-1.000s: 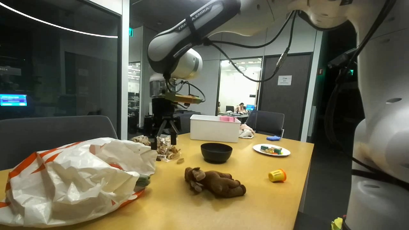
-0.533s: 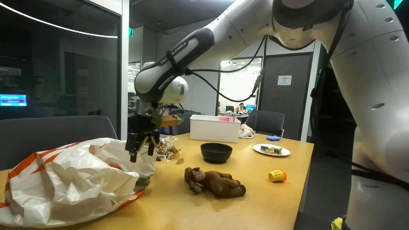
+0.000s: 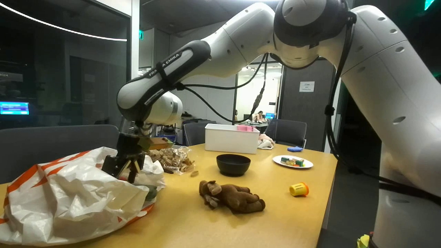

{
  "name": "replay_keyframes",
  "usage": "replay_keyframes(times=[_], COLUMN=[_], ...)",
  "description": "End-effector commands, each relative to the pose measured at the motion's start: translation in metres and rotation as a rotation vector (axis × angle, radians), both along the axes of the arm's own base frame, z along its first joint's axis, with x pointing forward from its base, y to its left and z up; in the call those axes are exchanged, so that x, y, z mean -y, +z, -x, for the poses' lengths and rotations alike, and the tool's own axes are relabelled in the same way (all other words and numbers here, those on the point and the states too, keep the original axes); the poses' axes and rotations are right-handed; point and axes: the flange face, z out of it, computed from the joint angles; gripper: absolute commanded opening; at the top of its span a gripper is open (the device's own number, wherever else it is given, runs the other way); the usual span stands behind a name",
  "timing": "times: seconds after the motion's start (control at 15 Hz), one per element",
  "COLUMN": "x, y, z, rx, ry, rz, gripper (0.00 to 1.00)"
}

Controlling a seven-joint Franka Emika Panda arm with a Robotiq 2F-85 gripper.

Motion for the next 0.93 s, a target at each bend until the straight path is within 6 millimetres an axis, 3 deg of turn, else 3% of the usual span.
replay_keyframes(times=[0.0, 0.07, 0.13, 0.33, 0.53, 0.73, 0.87], x=[-0.013, -0.007, -0.003, 0.006, 0.008, 0.023, 0.048], y=[-0.002, -0.008, -0.013, -0.021, -0.013, -0.002, 0.001], z=[-0.016, -0.016, -0.016, -0.017, -0.017, -0.016, -0.013], rx=[0.025, 0.012, 0.003, -0.008, -0.011, -0.034, -0.065], ry=[0.066, 0.084, 0.083, 0.080, 0.050, -0.014, -0.090], rz=[-0.015, -0.006, -0.002, 0.000, -0.010, 0.014, 0.056], gripper=[1.00, 0.75, 0.75, 0.50, 0.27, 0.07, 0.06])
